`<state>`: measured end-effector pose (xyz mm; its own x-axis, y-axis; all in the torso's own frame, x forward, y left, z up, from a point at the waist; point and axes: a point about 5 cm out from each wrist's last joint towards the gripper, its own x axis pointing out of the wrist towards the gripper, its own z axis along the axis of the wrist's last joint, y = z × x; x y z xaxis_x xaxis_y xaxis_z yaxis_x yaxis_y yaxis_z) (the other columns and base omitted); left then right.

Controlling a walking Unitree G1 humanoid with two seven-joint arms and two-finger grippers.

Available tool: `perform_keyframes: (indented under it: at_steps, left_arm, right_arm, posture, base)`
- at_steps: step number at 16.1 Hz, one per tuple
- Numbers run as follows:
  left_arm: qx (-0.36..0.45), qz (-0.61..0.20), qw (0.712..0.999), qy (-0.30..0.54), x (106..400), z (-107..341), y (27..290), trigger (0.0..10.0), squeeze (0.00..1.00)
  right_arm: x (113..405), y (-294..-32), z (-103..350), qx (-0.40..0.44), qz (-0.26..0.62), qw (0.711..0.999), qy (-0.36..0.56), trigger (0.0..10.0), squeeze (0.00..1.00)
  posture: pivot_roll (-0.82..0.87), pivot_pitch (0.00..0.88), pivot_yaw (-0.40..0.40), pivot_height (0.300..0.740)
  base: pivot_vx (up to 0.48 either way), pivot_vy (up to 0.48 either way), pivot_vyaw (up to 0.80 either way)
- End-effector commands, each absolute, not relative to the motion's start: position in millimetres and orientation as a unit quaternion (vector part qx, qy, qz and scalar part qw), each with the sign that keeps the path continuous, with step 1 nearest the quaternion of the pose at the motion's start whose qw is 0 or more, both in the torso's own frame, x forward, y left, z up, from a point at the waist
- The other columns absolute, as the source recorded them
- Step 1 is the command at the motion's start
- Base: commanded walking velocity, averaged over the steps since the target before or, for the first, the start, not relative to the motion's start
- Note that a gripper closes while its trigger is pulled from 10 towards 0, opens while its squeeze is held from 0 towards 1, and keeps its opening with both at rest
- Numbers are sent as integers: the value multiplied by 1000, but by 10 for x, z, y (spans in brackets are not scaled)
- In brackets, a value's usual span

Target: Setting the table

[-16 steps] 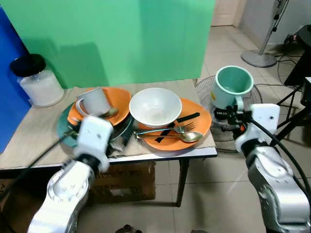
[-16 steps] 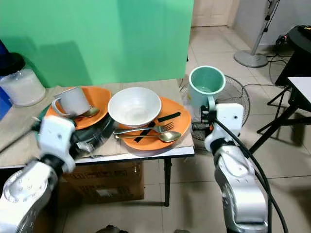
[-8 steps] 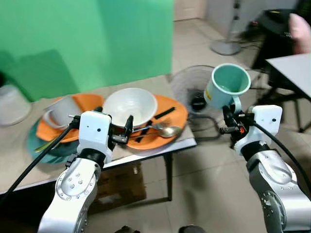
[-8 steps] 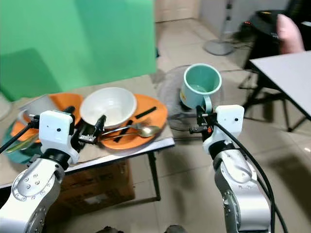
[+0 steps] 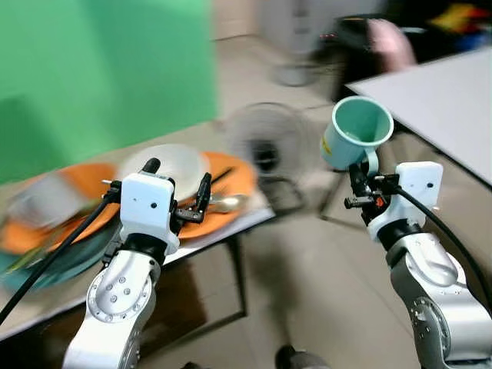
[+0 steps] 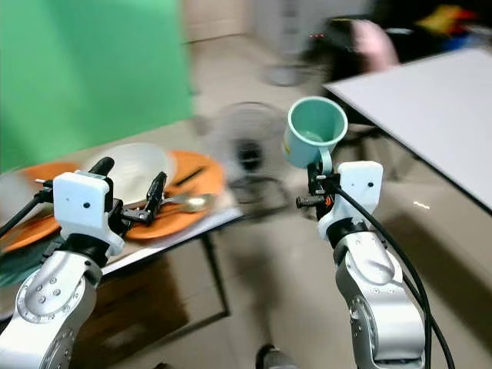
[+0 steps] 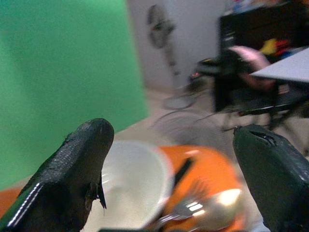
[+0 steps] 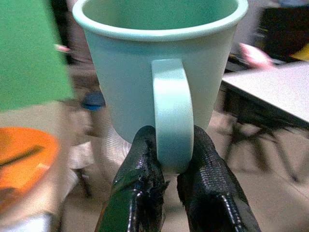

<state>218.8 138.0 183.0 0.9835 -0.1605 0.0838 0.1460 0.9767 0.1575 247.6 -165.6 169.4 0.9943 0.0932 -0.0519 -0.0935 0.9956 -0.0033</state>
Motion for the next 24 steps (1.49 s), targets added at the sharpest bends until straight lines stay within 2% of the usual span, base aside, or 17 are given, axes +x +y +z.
perform_keyframes:
  at_steps: [1, 7, 12, 24]
  left_arm:
    - [79, -63, 993, -68, 2171, 1892, 1422, 10000, 0]
    - [78, -58, 994, -50, 2167, 1824, 1485, 10000, 0]
    - [79, -55, 994, -43, 2188, 1814, 1539, 10000, 0]
    - [86, -71, 993, -31, 2195, 1788, 1579, 10000, 0]
  right_arm:
    - [2506, -1682, 1645, -20, 33, 998, 46, 10000, 0]
    - [2566, -1690, 1671, -36, 30, 997, 59, 10000, 0]
    - [2611, -1683, 1669, -45, 23, 997, 64, 10000, 0]
    - [2682, -1600, 1665, -37, 46, 997, 58, 10000, 0]
  posture:
    - [-88, 24, 37, 740]
    - [-93, 28, 37, 740]
    - [-91, 28, 38, 740]
    - [-75, 6, 38, 740]
  base:
    - [0, 0, -756]
    - [0, 0, -756]
    - [311, 0, -755]
    - [360, 0, 0]
